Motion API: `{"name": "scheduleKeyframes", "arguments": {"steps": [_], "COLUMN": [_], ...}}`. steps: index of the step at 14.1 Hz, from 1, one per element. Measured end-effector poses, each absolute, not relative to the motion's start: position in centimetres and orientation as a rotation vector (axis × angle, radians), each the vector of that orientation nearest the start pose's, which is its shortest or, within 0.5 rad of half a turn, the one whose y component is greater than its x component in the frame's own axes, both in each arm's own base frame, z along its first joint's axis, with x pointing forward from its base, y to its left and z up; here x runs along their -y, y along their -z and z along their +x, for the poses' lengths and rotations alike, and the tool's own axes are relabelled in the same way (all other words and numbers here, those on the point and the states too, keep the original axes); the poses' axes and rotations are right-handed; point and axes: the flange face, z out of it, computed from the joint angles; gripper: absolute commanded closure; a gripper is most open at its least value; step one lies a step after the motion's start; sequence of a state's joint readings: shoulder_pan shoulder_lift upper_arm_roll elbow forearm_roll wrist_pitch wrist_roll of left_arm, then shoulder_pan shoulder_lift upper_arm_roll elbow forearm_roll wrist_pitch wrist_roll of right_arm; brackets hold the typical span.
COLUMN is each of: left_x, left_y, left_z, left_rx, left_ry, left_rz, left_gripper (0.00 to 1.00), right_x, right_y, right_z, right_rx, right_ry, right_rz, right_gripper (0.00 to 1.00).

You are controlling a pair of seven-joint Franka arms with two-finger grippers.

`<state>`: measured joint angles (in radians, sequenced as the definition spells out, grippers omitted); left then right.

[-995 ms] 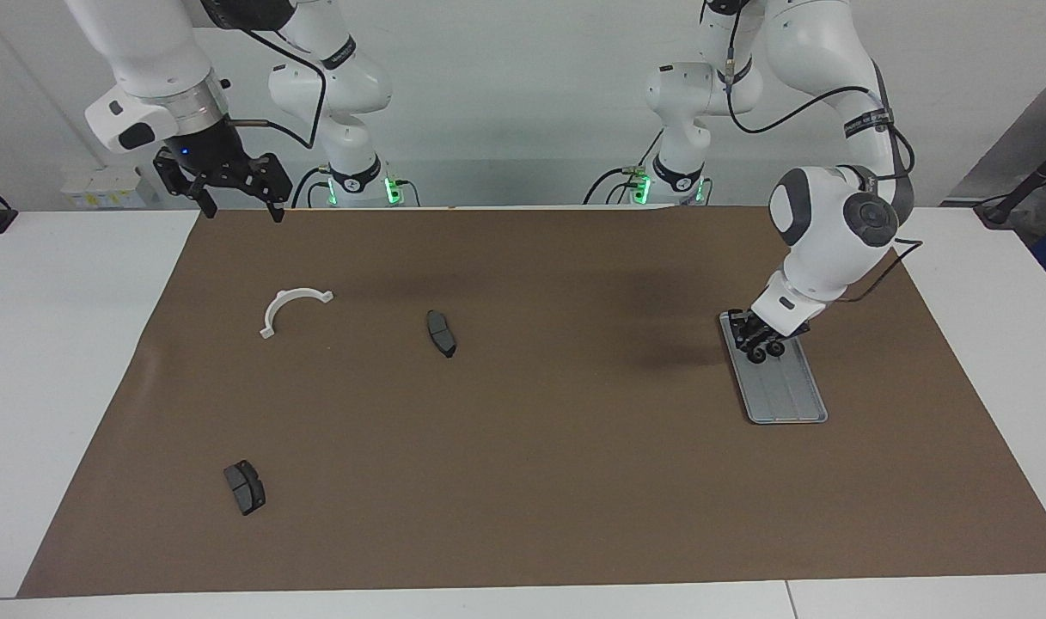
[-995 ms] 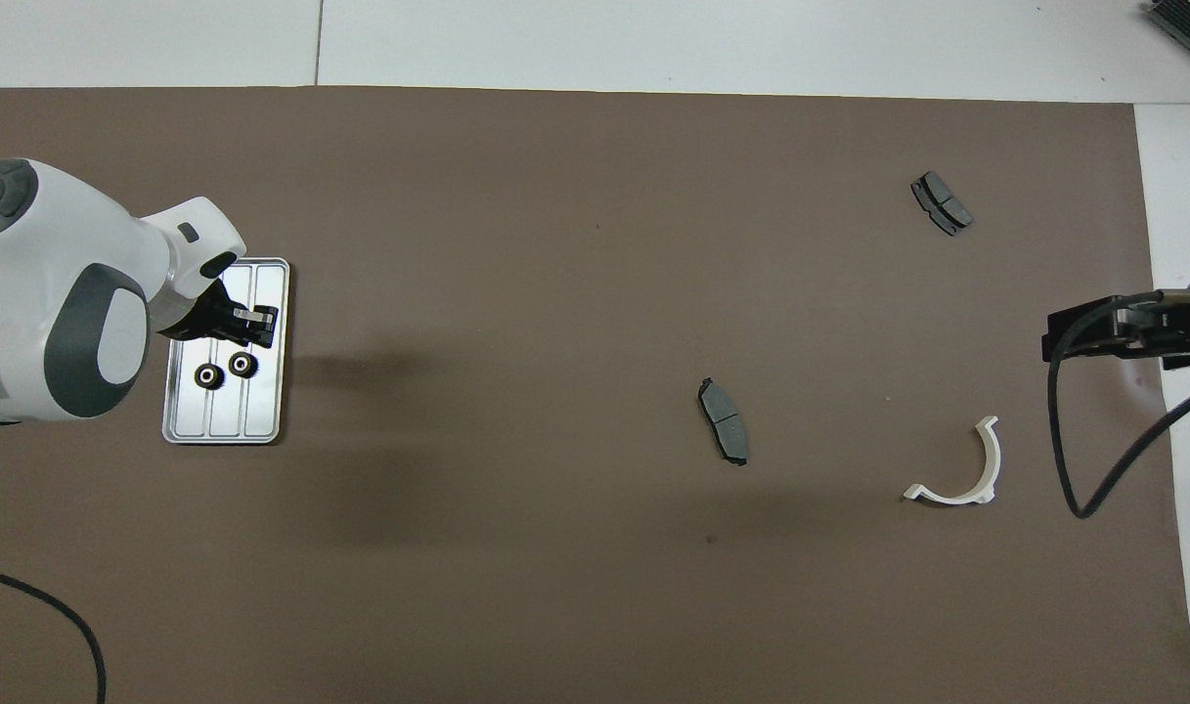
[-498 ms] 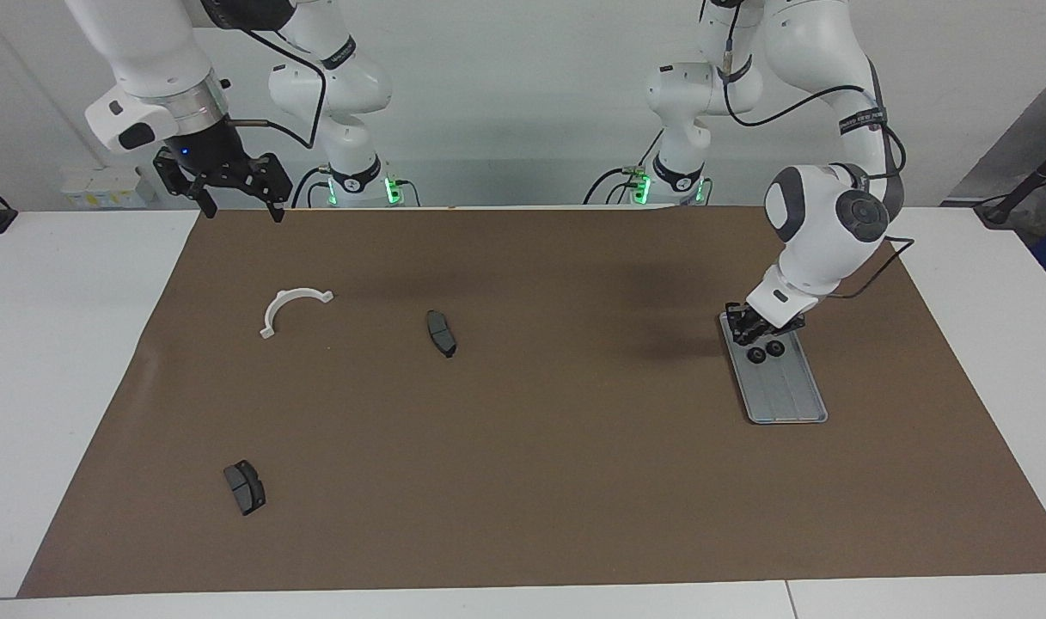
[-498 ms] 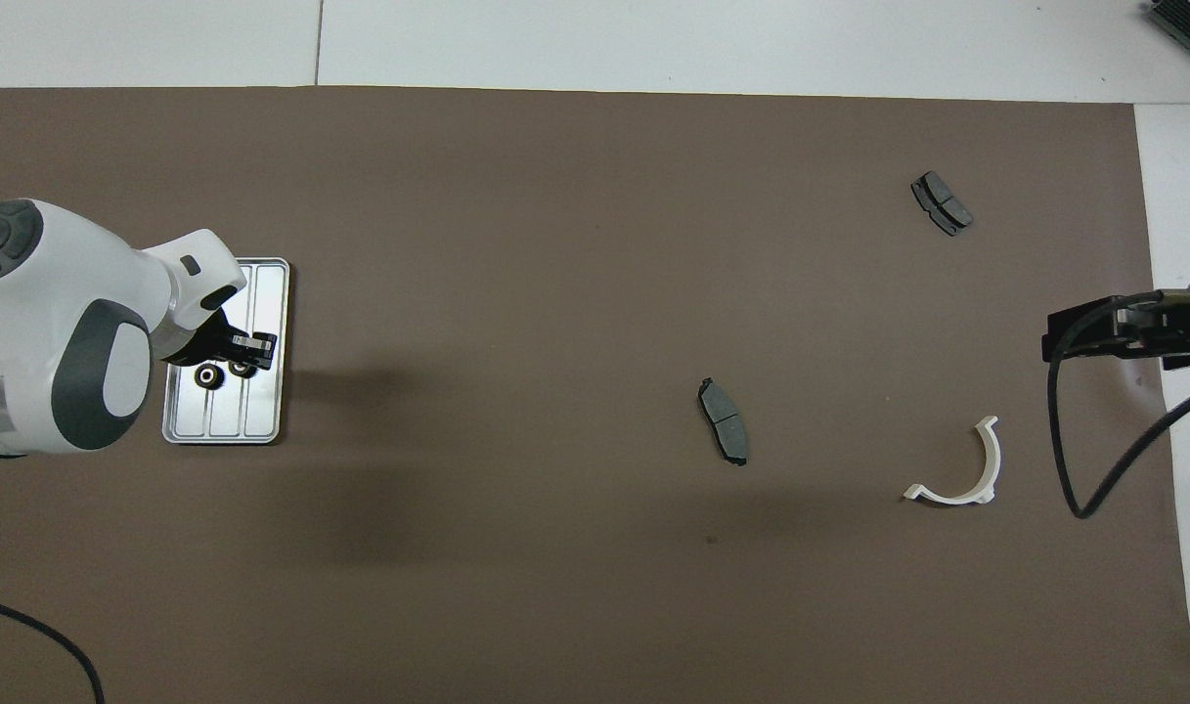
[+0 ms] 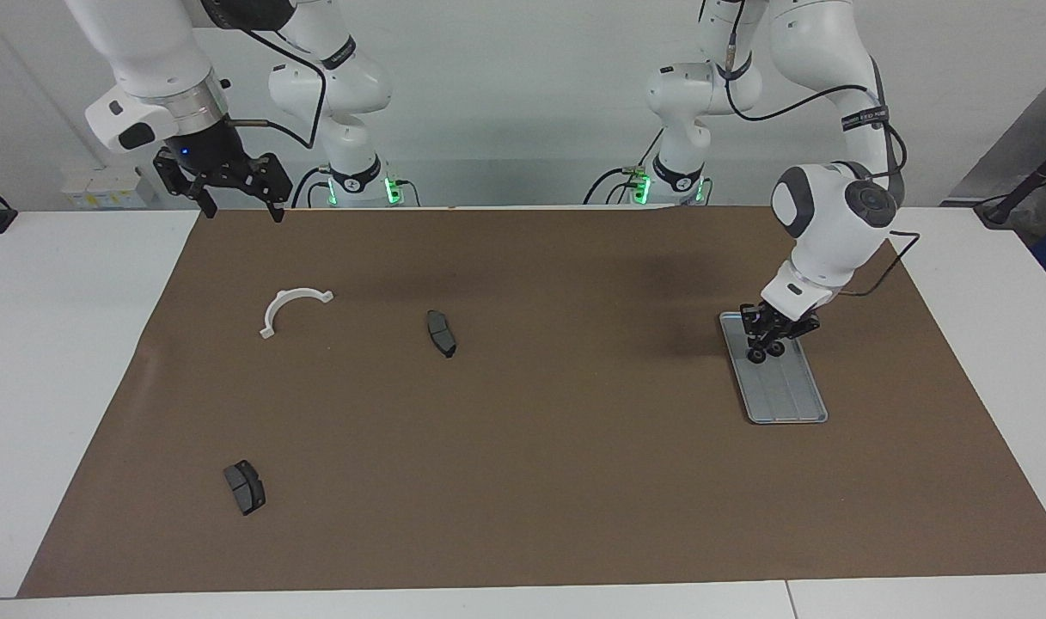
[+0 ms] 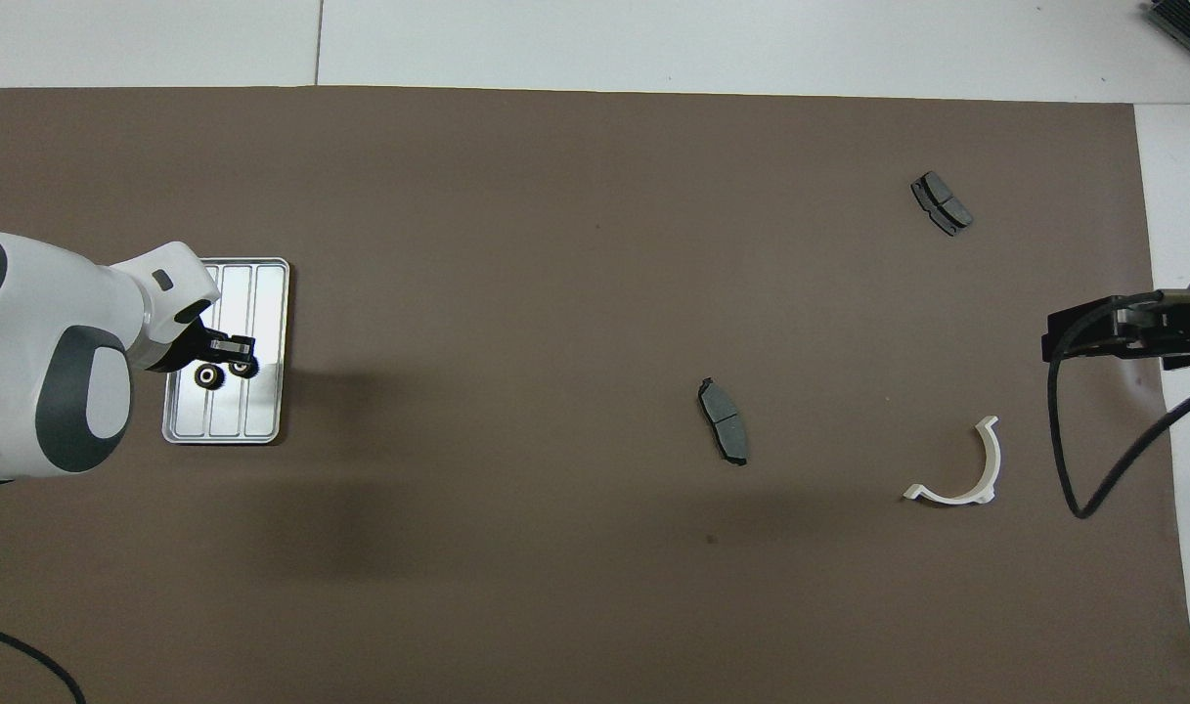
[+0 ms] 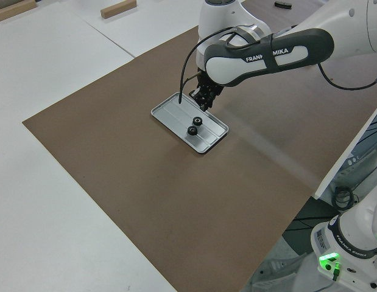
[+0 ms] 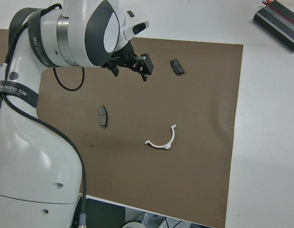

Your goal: Pick bearing gear from pile to tray

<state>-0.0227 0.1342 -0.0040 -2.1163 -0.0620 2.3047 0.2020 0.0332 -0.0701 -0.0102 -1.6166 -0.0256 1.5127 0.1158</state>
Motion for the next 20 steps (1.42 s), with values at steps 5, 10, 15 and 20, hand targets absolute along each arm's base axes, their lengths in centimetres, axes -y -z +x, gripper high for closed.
{"name": "scheduleKeyframes", "arguments": {"steps": [5, 10, 15, 20], "left_x": [-0.9, -2.1, -3.0, -3.1], "left_y": [-32.8, -31.4, -31.2, -38.3], "left_z": [58.6, 60.2, 60.6, 63.3], "left_rx": [-0.293, -0.305, -0.344, -0.360], "left_ry": [0.212, 0.279, 0.298, 0.182], "left_rz": [-3.147, -3.129, -3.115, -3.147], "left_gripper": [1.00, 0.74, 0.37, 0.00], "right_x": [-0.9, -0.9, -0.9, -0.9], "right_y": [-63.6, -63.6, -63.6, -63.6], "right_z": [52.6, 52.6, 52.6, 52.6], "right_rx": [-0.149, -0.149, -0.149, -0.149], "right_ry": [-0.051, -0.051, -0.051, -0.051], "right_rz": [-3.165, -3.165, -3.165, -3.165], "right_gripper": [0.00, 0.00, 0.00, 0.00]}}
